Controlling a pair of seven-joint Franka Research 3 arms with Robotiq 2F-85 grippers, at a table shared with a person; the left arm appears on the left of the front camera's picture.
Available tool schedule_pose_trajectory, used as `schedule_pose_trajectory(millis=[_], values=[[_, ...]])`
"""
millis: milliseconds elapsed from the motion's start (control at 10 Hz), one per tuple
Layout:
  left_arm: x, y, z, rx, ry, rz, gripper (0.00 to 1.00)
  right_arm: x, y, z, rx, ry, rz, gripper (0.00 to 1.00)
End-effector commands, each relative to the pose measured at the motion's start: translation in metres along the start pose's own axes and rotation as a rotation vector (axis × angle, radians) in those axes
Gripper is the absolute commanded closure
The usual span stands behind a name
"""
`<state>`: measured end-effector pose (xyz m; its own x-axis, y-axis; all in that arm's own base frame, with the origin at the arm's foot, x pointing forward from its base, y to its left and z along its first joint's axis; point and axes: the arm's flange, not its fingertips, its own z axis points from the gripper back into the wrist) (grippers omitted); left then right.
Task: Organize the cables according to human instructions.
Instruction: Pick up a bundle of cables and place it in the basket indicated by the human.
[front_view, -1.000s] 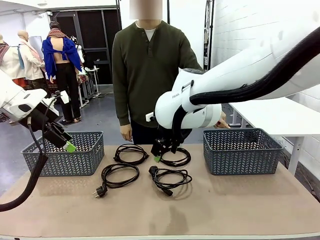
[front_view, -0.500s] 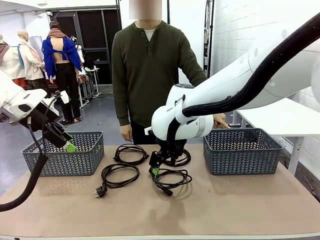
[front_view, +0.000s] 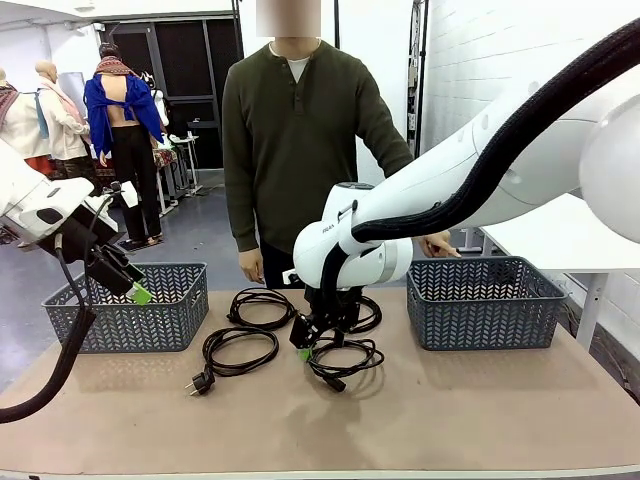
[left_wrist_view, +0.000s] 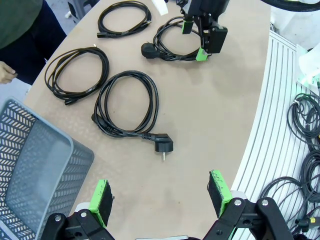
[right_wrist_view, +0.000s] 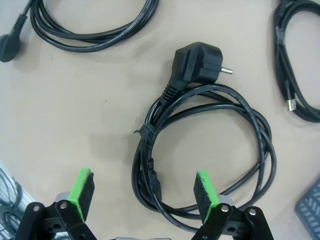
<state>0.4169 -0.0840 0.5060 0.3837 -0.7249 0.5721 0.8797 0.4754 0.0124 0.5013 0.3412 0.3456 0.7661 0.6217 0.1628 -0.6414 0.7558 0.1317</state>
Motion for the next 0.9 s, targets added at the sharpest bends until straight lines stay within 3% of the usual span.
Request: schedule_pose_trajectory(millis=[0,800], values=[[-0.002,0.003,0.0,-0.012,-0.018,-0.012,0.0,0.016,0.002,-0.008,-0.035,0.042,-0.025,0.0],[-0.002,0.003,0.0,-0.012,-0.018,-0.012,0.0,0.019,0.002,-0.032,-0.055,0.061,-0.029,0.0]])
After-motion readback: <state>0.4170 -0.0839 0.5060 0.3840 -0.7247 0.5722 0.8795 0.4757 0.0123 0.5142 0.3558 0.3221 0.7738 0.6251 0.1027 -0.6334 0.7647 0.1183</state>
